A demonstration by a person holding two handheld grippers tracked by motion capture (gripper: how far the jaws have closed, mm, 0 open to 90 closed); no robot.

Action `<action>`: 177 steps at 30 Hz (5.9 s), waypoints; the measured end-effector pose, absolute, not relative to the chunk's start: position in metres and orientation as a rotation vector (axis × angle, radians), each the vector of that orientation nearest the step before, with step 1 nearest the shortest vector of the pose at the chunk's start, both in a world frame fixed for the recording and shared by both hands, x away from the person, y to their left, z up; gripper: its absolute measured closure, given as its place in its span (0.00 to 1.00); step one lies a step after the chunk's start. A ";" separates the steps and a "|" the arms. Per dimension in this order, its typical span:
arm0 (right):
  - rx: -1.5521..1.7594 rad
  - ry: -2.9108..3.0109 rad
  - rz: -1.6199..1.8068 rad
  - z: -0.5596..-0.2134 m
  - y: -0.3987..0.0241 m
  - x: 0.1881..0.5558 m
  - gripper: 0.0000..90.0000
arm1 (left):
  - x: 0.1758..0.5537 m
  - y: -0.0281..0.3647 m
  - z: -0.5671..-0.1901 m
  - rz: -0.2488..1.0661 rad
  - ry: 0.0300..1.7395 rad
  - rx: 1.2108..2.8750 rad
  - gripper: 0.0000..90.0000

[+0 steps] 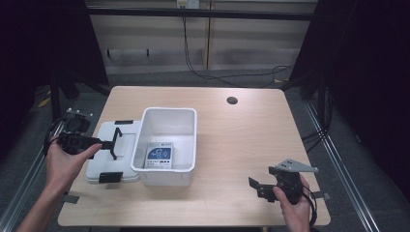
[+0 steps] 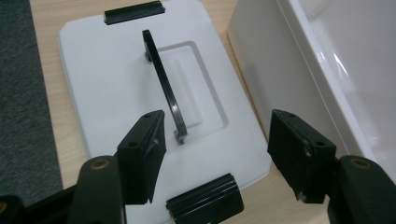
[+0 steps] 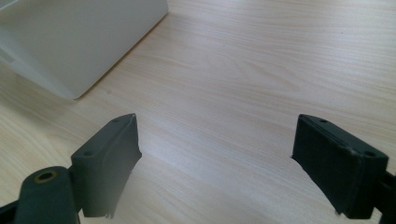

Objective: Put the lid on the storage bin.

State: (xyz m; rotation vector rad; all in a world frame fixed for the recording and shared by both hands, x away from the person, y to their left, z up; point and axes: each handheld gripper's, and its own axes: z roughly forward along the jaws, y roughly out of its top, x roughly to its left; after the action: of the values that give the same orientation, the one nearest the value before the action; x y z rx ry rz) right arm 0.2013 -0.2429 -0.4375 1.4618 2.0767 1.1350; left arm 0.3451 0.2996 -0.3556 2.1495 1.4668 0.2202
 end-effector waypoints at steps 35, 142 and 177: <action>1.431 2.103 1.095 -0.437 -0.239 0.201 0.16 | 0.419 0.277 -0.370 0.107 1.790 2.306 0.61; 1.427 2.131 1.069 -0.439 -0.236 0.203 0.17 | 0.427 0.291 -0.340 0.017 2.047 2.241 0.94; 1.434 2.135 1.066 -0.440 -0.237 0.204 0.17 | 0.416 0.296 -0.284 0.029 1.957 2.232 0.94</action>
State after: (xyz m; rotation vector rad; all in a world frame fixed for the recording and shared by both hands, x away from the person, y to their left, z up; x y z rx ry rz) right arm 0.2041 -0.2371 -0.4403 1.4343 2.1349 1.0662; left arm 0.4164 0.2955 -0.2842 2.2317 1.9566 0.0286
